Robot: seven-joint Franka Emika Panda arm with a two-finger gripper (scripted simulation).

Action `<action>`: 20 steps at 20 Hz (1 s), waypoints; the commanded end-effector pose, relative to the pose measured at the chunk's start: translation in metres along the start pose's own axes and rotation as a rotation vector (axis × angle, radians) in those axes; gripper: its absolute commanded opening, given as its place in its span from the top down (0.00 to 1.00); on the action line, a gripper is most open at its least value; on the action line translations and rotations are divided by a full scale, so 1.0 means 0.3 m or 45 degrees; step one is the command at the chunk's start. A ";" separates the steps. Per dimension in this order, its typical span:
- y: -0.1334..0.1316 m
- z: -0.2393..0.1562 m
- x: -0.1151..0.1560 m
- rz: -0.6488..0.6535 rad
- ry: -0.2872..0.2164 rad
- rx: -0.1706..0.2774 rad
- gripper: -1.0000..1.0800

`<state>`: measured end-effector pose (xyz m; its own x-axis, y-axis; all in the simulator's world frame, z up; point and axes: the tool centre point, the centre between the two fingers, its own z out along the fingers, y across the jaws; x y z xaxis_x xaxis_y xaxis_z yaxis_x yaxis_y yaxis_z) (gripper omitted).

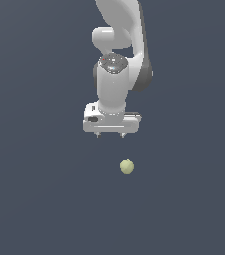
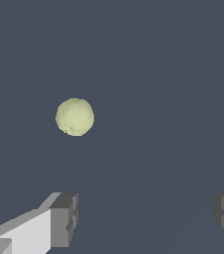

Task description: Pick up the object and move it to a goal position.

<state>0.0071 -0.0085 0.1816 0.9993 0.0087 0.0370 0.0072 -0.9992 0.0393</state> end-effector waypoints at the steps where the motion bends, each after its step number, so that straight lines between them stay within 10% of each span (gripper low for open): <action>1: -0.001 0.002 0.003 0.002 0.000 0.000 0.04; 20: -0.193 0.225 0.174 0.066 -0.035 0.035 0.04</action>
<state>0.0567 0.0414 0.1213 0.9992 -0.0380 0.0136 -0.0382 -0.9992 0.0141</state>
